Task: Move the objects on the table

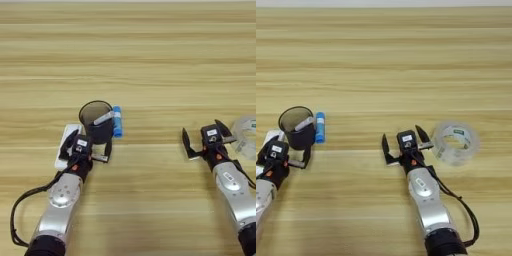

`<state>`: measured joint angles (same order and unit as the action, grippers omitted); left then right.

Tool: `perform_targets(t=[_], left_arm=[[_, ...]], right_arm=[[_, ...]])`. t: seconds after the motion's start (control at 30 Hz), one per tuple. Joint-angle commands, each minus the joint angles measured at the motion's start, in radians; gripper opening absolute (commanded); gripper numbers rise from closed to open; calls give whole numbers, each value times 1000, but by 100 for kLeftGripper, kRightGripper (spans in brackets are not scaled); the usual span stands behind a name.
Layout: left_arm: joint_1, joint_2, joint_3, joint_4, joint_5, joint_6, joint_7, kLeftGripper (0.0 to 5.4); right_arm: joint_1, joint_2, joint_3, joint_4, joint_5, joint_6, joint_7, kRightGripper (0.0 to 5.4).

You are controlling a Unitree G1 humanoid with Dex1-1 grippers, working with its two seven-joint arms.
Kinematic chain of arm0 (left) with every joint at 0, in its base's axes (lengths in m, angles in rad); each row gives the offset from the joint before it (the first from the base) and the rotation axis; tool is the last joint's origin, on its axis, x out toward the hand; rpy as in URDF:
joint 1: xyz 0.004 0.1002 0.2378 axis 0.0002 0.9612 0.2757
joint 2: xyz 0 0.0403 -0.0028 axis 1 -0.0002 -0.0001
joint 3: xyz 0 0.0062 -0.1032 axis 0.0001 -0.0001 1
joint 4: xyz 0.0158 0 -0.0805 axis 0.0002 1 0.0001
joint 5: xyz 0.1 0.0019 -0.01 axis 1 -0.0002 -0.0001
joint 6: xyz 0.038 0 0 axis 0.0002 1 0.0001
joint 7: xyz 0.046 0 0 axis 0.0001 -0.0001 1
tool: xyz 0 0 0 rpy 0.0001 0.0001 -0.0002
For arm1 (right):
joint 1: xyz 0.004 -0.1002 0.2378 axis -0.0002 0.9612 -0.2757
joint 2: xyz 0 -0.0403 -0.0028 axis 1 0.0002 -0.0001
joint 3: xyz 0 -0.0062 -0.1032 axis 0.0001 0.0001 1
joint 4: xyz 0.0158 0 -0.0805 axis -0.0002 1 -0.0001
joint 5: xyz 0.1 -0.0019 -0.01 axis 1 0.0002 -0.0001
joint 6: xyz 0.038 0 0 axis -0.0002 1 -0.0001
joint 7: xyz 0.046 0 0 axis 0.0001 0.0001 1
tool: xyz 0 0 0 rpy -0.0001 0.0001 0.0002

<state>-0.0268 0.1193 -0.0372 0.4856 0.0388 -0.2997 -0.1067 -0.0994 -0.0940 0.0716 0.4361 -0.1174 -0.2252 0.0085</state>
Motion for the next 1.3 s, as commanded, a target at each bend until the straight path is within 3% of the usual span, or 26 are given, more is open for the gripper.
perform_targets(t=[0.03, 1.3], left_arm=[[-26, -5, -6, 30, 15, -12, 4, 538], [-143, -15, 3, 207, 24, -71, 24, 538]], right_arm=[[-8, 6, 0, 6, -2, 11, -1, 540], [-3, 5, -1, 3, -2, 8, 2, 540]])
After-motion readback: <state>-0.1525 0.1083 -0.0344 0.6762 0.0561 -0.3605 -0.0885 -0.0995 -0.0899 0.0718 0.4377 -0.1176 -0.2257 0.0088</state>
